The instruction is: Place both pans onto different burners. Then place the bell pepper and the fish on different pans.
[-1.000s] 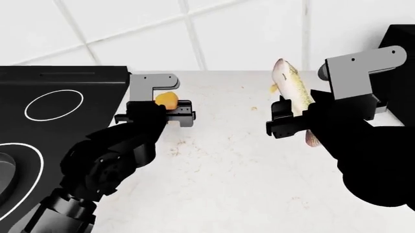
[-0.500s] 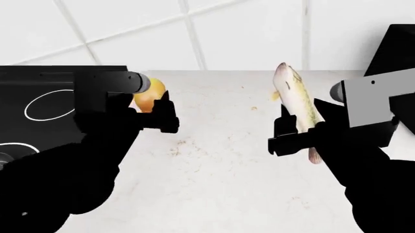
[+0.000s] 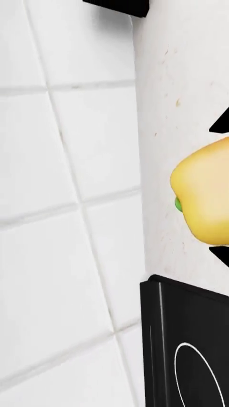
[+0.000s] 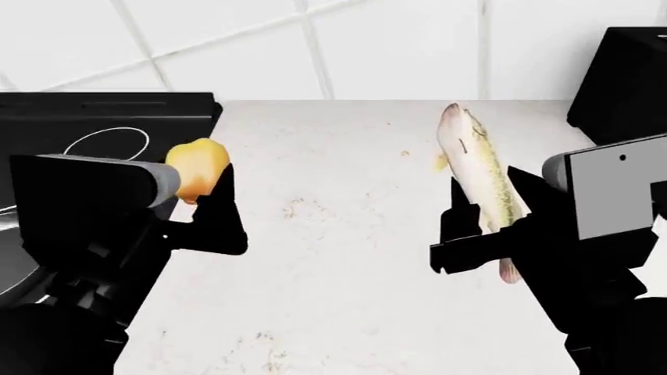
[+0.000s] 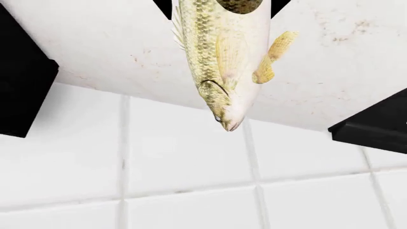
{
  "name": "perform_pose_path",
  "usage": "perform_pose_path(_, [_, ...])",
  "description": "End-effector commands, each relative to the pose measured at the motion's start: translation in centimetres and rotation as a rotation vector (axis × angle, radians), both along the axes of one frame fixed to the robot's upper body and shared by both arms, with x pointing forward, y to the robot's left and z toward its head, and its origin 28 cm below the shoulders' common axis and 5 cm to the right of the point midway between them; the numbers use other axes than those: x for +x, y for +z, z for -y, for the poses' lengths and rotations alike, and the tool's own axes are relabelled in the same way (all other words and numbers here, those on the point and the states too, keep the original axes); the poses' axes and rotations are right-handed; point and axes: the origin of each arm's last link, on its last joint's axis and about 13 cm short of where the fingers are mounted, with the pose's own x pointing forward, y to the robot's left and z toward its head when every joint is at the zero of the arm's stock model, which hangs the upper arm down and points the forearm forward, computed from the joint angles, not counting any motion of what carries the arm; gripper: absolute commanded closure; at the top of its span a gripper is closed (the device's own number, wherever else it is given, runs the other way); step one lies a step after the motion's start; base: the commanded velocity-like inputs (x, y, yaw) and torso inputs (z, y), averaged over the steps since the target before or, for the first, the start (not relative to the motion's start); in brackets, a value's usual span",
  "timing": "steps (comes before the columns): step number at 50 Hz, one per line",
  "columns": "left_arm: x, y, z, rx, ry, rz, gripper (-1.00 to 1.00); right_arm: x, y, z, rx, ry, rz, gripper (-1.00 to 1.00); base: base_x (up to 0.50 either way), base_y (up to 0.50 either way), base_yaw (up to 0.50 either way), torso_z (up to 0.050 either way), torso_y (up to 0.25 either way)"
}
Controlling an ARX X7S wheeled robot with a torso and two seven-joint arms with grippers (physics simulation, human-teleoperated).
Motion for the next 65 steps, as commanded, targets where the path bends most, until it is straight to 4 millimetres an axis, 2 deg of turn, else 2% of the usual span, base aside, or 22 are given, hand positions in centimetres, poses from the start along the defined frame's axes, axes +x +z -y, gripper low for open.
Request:
perform_pose_path(1, [-1.1,0.6,-0.7,-0.008,0.020,0.026,1.00,-0.3,0.7,0.1,-0.003,-0.019,0.067,1.00,0.00,0.00,0.00,0.000,0.000])
perform_pose_path(8, [-1.1,1.0,-1.0,-0.010,0.034,0.038,1.00,-0.3,0.9,0.1,0.006,-0.020,0.077,1.00,0.00,0.00,0.00,0.000,0.000])
perform_pose_path(13, [-1.1,1.0,-0.9,-0.014,0.035,0.038,1.00,-0.4,1.0,0.2,0.003,-0.017,0.098,1.00,0.00,0.50,0.00,0.000,0.002])
perform_pose_path(24, [-1.2,2.2,-1.1,-0.008,0.048,0.058,1.00,-0.5,1.3,0.1,-0.002,-0.009,0.112,1.00,0.00,0.50,0.00,0.001,0.001])
perform_pose_path(65, [-1.0,2.2,-1.5,-0.004,0.074,0.061,1.00,-0.5,1.6,0.0,0.002,-0.008,0.115,1.00,0.00,0.50,0.00,0.000,0.001])
